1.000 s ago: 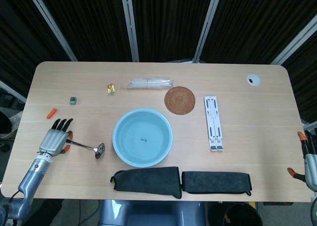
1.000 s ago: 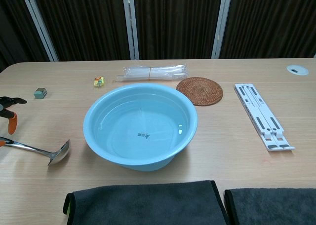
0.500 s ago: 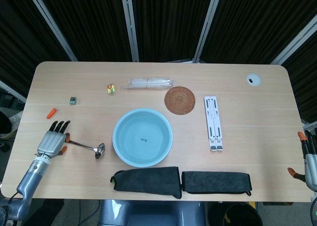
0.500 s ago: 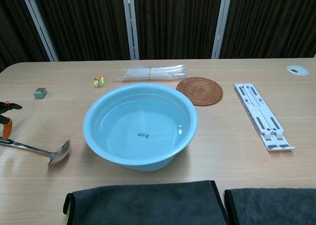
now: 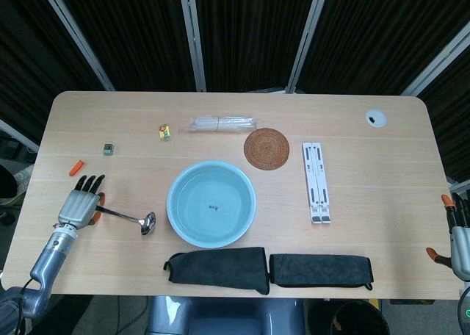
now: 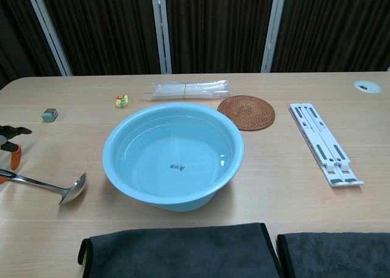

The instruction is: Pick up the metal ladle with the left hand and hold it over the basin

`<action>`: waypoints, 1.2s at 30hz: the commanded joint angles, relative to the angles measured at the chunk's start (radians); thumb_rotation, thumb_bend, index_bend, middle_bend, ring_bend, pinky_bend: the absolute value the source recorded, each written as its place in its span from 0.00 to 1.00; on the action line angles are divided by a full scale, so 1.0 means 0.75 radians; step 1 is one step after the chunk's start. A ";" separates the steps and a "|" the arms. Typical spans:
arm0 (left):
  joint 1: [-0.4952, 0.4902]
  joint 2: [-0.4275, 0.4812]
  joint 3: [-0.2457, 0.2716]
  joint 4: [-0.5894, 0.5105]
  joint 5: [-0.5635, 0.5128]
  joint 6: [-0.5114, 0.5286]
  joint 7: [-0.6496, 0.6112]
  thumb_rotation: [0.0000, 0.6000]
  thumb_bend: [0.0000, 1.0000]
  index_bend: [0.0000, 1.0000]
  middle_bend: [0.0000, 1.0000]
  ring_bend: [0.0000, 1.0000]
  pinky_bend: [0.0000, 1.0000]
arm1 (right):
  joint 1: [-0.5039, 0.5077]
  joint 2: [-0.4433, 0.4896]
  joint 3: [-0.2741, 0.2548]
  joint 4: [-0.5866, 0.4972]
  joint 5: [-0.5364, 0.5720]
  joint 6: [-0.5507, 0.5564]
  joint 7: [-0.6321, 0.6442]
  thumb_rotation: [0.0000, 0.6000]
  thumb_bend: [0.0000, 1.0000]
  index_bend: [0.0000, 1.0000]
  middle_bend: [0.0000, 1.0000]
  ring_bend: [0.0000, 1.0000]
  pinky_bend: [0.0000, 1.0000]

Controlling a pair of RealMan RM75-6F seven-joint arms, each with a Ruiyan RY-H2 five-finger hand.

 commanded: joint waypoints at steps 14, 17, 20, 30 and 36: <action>-0.024 -0.055 0.020 0.062 0.047 0.003 -0.078 1.00 0.35 0.46 0.00 0.00 0.00 | -0.001 0.005 0.003 0.002 0.010 -0.004 0.005 1.00 0.00 0.00 0.00 0.00 0.00; -0.027 -0.056 0.021 0.057 0.051 0.001 -0.087 1.00 0.35 0.46 0.00 0.00 0.00 | -0.002 0.006 0.004 0.001 0.010 -0.002 0.007 1.00 0.00 0.00 0.00 0.00 0.00; -0.030 -0.057 0.026 0.050 0.056 -0.005 -0.091 1.00 0.35 0.46 0.00 0.00 0.00 | -0.004 0.010 0.005 -0.001 0.010 0.001 0.011 1.00 0.00 0.00 0.00 0.00 0.00; -0.034 -0.044 0.037 0.023 0.061 -0.029 -0.124 1.00 0.44 0.51 0.00 0.00 0.00 | -0.005 0.009 0.005 0.000 0.007 0.006 0.010 1.00 0.00 0.00 0.00 0.00 0.00; -0.028 -0.021 0.042 -0.012 0.078 0.005 -0.172 1.00 0.45 0.54 0.00 0.00 0.00 | -0.004 0.008 0.004 -0.002 0.004 0.005 0.008 1.00 0.00 0.00 0.00 0.00 0.00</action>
